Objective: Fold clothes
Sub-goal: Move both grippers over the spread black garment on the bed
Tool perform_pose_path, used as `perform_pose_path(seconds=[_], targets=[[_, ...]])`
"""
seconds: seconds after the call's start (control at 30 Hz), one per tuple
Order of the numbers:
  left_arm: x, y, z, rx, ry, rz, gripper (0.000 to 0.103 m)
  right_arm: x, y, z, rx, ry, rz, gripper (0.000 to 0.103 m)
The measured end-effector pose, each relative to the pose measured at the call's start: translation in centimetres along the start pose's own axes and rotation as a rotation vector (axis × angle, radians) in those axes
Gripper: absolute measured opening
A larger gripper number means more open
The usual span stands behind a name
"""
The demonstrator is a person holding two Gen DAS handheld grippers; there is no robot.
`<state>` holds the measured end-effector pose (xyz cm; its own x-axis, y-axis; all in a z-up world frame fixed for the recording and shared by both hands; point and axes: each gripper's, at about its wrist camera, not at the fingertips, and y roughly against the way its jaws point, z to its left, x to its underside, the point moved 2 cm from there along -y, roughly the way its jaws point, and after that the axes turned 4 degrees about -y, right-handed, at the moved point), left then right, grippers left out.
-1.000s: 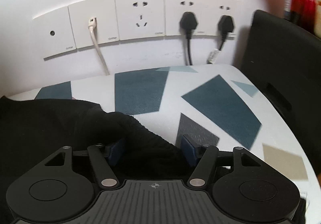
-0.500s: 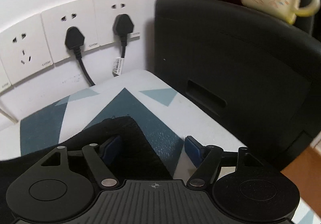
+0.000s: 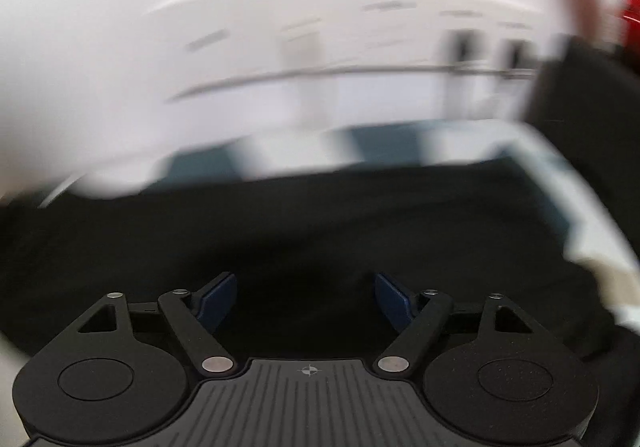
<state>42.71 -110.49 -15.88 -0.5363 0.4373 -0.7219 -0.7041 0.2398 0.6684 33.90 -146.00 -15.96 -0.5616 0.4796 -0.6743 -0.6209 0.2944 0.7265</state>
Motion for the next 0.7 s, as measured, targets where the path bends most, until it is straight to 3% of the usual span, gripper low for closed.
perform_pose_path(seconds=[0.13, 0.23, 0.33, 0.47, 0.57, 0.6, 0.63, 0.7], targets=[[0.7, -0.5, 4.8, -0.092, 0.124, 0.054, 0.076, 1.8, 0.3, 6.6, -0.086, 0.12, -0.005, 0.087], [0.7, -1.0, 7.2, -0.146, 0.149, 0.02, 0.076, 2.4, -0.5, 9.1, -0.1, 0.151, 0.025, 0.096], [0.0, -2.8, 7.8, -0.145, 0.06, -0.005, 0.076, 1.9, -0.8, 8.0, -0.077, 0.077, 0.01, 0.1], [-1.0, -5.3, 8.4, -0.081, 0.071, -0.035, 0.076, 2.2, -0.7, 6.0, -0.017, 0.043, -0.021, 0.102], [-2.1, -6.9, 8.0, -0.028, 0.051, -0.082, 0.051, 2.6, -0.7, 5.8, -0.026, 0.086, -0.023, 0.102], [-2.5, -7.4, 7.7, -0.017, 0.036, -0.083, 0.017, 2.6, -0.6, 5.8, -0.021, 0.086, -0.025, 0.102], [-3.0, -7.8, 7.3, -0.007, 0.019, -0.08, 0.005, 2.6, -0.6, 6.0, -0.017, 0.09, -0.028, 0.102], [-3.4, -7.6, 6.9, -0.025, 0.001, -0.084, 0.005, 2.5, -0.5, 5.9, -0.026, 0.106, -0.041, 0.1]])
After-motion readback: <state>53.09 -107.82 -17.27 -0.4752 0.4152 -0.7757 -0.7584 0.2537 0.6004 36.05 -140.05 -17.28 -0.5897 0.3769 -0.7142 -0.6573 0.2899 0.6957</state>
